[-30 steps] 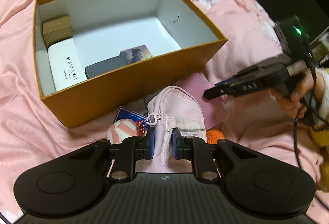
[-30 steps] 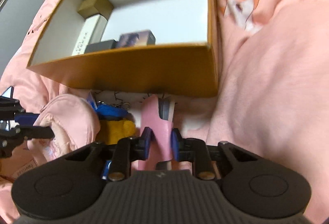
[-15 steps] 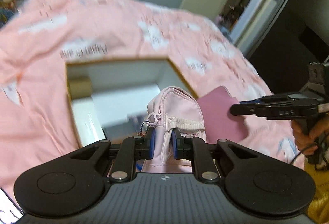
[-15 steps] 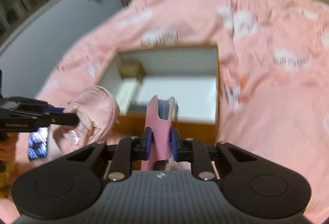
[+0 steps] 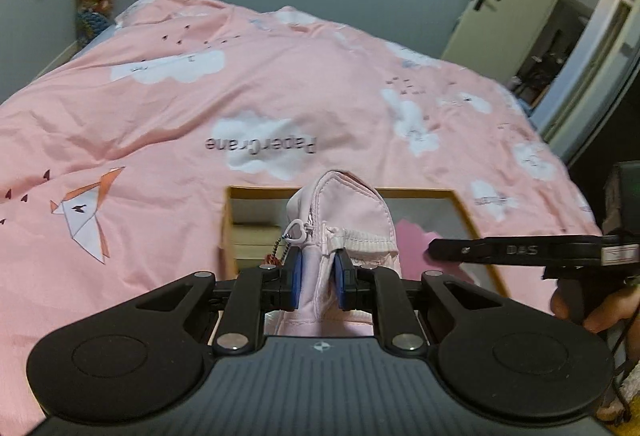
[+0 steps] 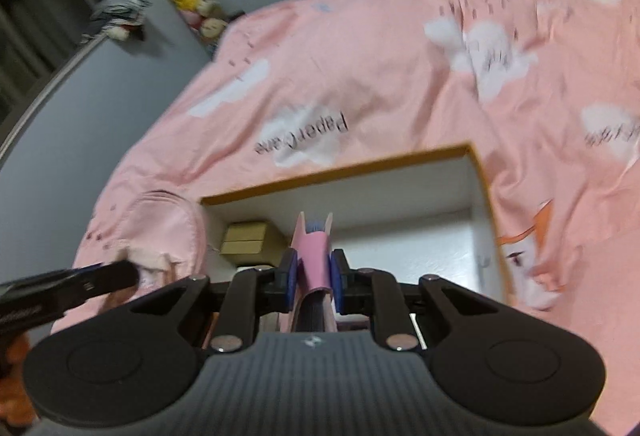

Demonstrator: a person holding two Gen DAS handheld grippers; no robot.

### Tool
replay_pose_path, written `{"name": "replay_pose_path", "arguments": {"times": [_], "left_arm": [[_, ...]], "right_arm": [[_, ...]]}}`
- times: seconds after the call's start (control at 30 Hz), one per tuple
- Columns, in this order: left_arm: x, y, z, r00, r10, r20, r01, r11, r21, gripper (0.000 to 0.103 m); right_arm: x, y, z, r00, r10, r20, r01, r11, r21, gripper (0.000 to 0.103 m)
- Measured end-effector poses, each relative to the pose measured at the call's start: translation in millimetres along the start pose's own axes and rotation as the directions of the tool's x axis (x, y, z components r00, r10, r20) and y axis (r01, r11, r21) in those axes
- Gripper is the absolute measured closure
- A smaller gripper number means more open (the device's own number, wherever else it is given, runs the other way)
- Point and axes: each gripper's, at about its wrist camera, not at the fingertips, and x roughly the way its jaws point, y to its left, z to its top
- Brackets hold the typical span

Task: Organize objects
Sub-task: 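Lower the pink case into the orange box and open the right gripper while the left gripper carries the backpack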

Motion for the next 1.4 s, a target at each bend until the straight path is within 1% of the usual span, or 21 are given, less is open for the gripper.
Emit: {"name": "replay_pose_path", "arguments": {"times": [0.07, 0.17, 0.37, 0.53, 0.7, 0.8, 0.87, 1.0, 1.07, 1.1, 1.13, 1.23, 1.33, 1.4], "left_arm": [[9.0, 8.2, 2.2, 1.0, 0.001, -0.011, -0.001, 1.0, -0.014, 0.085], [14.9, 15.8, 3.8, 1.0, 0.007, -0.008, -0.008, 1.0, -0.012, 0.085], [25.1, 22.0, 5.1, 1.0, 0.019, -0.005, -0.019, 1.0, -0.008, 0.085], [29.3, 23.0, 5.6, 0.999, 0.033, 0.0, -0.033, 0.999, 0.012, 0.084], [32.3, 24.0, 7.4, 1.0, 0.02, -0.001, -0.02, 1.0, 0.006, 0.084], [34.2, 23.5, 8.1, 1.0, 0.019, -0.007, -0.019, 1.0, 0.008, 0.084], [35.1, 23.2, 8.4, 1.0, 0.016, -0.012, -0.016, 1.0, 0.005, 0.084], [35.8, 22.1, 8.3, 1.0, 0.017, -0.017, -0.017, 1.0, 0.008, 0.084], [38.1, 21.2, 7.7, 1.0, 0.009, -0.025, -0.009, 1.0, 0.006, 0.084], [39.5, 20.5, 7.5, 1.0, 0.004, -0.031, -0.004, 1.0, 0.002, 0.084], [40.8, 19.5, 7.2, 0.999, 0.001, -0.035, -0.001, 1.0, -0.001, 0.084], [44.2, 18.1, 6.3, 0.999, -0.01, -0.046, 0.009, 0.999, -0.032, 0.084], [50.4, 21.4, 4.5, 0.996, -0.07, -0.061, 0.062, 0.99, -0.126, 0.084], [57.6, 19.3, 0.9, 0.995, -0.078, -0.065, 0.066, 0.983, -0.172, 0.084]], "right_arm": [[25.2, -4.8, 1.9, 1.0, 0.001, -0.02, 0.0, 0.999, 0.043, 0.085], [55.7, -5.6, 2.6, 1.0, -0.017, -0.023, 0.018, 0.997, 0.071, 0.085], [95.3, -5.6, -3.7, 0.997, 0.034, -0.064, -0.026, 0.991, 0.129, 0.085], [111.3, -1.4, -8.1, 0.989, 0.013, -0.144, -0.002, 0.997, 0.074, 0.085], [116.6, -6.6, -7.9, 0.986, 0.013, -0.168, 0.002, 0.996, 0.088, 0.085], [125.6, -0.3, -5.1, 0.979, -0.015, -0.201, 0.018, 1.0, 0.016, 0.082], [133.5, 2.5, -5.6, 0.972, -0.041, -0.231, 0.034, 0.999, -0.033, 0.077], [140.6, 2.0, -2.5, 0.967, -0.034, -0.252, 0.019, 0.998, -0.063, 0.077], [142.8, 4.7, -3.4, 0.965, -0.076, -0.25, 0.05, 0.993, -0.11, 0.074], [146.1, 8.0, -6.7, 0.961, -0.123, -0.246, 0.084, 0.983, -0.163, 0.073], [146.5, 9.7, -8.6, 0.963, -0.134, -0.235, 0.09, 0.978, -0.189, 0.07], [141.2, 11.4, -8.4, 0.961, -0.154, -0.23, 0.1, 0.968, -0.228, 0.071], [122.5, 7.3, -6.9, 0.964, -0.207, -0.165, 0.161, 0.954, -0.254, 0.071], [105.2, 1.6, -6.6, 0.965, -0.239, -0.105, 0.204, 0.942, -0.266, 0.071]]}}
